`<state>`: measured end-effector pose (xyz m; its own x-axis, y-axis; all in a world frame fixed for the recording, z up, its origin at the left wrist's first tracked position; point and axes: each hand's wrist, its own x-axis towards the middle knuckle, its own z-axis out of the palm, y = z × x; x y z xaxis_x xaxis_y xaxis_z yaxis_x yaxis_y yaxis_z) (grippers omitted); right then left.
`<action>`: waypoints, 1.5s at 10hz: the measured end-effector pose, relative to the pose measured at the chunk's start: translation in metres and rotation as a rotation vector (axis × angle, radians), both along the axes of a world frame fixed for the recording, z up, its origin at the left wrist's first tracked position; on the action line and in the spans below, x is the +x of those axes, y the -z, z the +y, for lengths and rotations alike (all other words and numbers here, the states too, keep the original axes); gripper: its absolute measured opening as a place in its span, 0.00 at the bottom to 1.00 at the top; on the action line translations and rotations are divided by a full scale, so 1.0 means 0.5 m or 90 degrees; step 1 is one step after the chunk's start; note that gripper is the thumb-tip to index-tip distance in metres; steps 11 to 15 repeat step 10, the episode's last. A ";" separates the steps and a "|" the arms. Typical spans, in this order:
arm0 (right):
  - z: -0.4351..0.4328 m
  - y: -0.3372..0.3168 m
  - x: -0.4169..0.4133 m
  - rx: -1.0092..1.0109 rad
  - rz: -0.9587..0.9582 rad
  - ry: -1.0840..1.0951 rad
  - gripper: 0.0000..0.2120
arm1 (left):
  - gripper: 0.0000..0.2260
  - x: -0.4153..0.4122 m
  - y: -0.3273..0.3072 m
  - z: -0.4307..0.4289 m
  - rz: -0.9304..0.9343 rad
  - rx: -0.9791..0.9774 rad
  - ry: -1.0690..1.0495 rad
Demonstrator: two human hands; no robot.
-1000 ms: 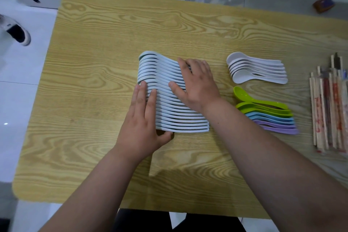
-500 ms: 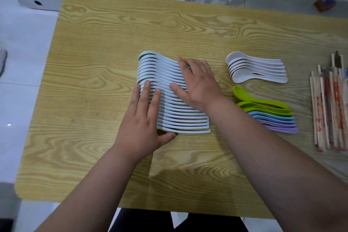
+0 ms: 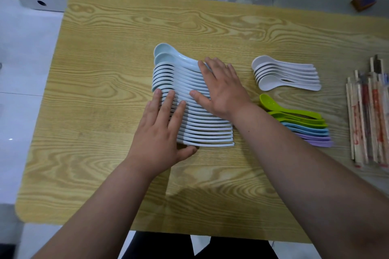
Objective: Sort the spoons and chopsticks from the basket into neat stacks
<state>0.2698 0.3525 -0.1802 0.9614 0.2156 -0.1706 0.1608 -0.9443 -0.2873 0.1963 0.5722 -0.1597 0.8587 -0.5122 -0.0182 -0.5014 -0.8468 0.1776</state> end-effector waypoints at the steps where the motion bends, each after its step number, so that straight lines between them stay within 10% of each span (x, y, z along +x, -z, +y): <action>1: -0.002 0.000 0.003 -0.006 0.004 -0.003 0.44 | 0.47 -0.001 -0.001 0.000 0.001 -0.003 0.003; 7: -0.024 -0.045 0.010 0.015 0.095 -0.040 0.39 | 0.44 0.000 -0.006 0.002 0.000 0.044 0.030; 10: -0.194 -0.333 -0.252 0.340 -0.162 0.096 0.19 | 0.42 -0.016 -0.086 -0.021 0.029 0.026 0.000; 15: -0.194 -0.333 -0.252 0.340 -0.162 0.096 0.19 | 0.42 -0.016 -0.086 -0.021 0.029 0.026 0.000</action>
